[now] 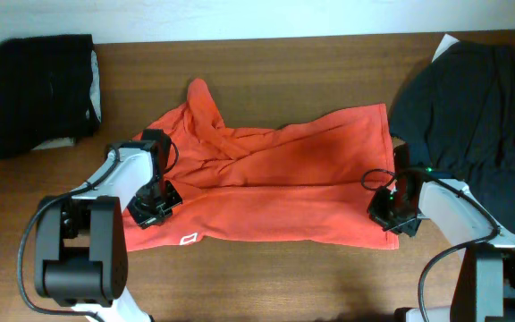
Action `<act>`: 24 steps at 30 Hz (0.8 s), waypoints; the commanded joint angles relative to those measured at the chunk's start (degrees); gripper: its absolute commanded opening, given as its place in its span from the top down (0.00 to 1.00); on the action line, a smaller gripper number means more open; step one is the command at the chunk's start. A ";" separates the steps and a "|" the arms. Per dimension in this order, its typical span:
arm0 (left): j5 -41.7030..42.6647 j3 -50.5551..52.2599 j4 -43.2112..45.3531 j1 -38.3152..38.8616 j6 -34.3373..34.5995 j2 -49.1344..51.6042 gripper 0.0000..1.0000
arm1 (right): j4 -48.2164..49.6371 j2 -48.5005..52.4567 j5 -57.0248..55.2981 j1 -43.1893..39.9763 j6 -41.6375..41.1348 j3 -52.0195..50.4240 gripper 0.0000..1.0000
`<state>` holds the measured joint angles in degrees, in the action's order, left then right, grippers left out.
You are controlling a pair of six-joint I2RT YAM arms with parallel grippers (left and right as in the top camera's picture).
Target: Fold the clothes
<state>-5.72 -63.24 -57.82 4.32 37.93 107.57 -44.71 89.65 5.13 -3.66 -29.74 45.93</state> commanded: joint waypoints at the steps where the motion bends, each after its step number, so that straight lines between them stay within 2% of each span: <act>1: 0.39 0.98 -0.26 -3.65 1.51 2.71 0.98 | 1.14 0.70 0.31 -0.94 -2.97 -1.44 0.83; 2: 0.39 1.44 -0.31 -5.46 1.51 2.80 0.99 | 0.85 1.60 0.31 -1.75 -4.35 -1.46 0.85; 3: 0.37 1.92 -0.87 -7.52 2.19 2.80 0.99 | 0.28 2.62 0.31 -2.95 -5.77 -1.49 0.95; 4: 0.37 2.43 -1.66 -9.22 3.67 2.80 0.99 | -0.26 3.06 0.26 -3.89 -6.40 -1.49 0.96; 8: 0.39 4.17 -6.27 -16.17 6.23 2.64 0.99 | -4.35 1.57 -2.67 -5.75 -5.57 1.51 0.97; 10: 0.44 4.17 -7.72 -16.37 7.98 1.29 0.99 | -10.93 0.13 -9.18 -5.75 -12.13 4.90 0.96; 14: 0.39 4.17 -10.43 -16.37 10.64 -12.44 0.99 | -19.96 -7.17 -10.34 -5.75 -12.48 14.38 0.96; 15: 0.42 4.15 -10.10 -16.37 10.43 -18.08 0.97 | -21.33 -8.68 -9.27 -5.73 -7.87 18.82 0.88; 16: 2.03 4.15 -7.43 -16.13 5.73 -21.66 0.74 | -21.73 -8.81 -5.27 -5.73 -1.20 22.77 0.33; 17: 10.23 4.07 -0.79 -15.23 -7.56 -24.57 0.26 | -21.68 -8.70 -1.11 -5.73 2.56 25.33 0.04; 18: 18.23 3.02 3.98 -13.75 -11.93 -25.24 0.14 | -21.49 -8.70 2.54 -5.73 4.02 26.82 0.02; 20: 19.67 -0.92 9.38 -9.46 -11.93 -22.58 0.13 | -22.01 -8.41 4.79 -5.51 4.04 26.93 0.02; 21: 19.69 -6.95 10.40 -5.86 -11.93 -16.65 0.13 | -22.53 -7.96 4.81 -4.52 5.16 26.88 0.02; 24: 19.91 -22.88 5.49 -0.20 -12.74 1.75 0.13 | -23.21 -6.88 4.74 -0.39 5.38 26.64 0.02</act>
<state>12.67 -76.82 -48.73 0.97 27.57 97.58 -67.68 81.93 9.17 -6.72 -25.26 71.92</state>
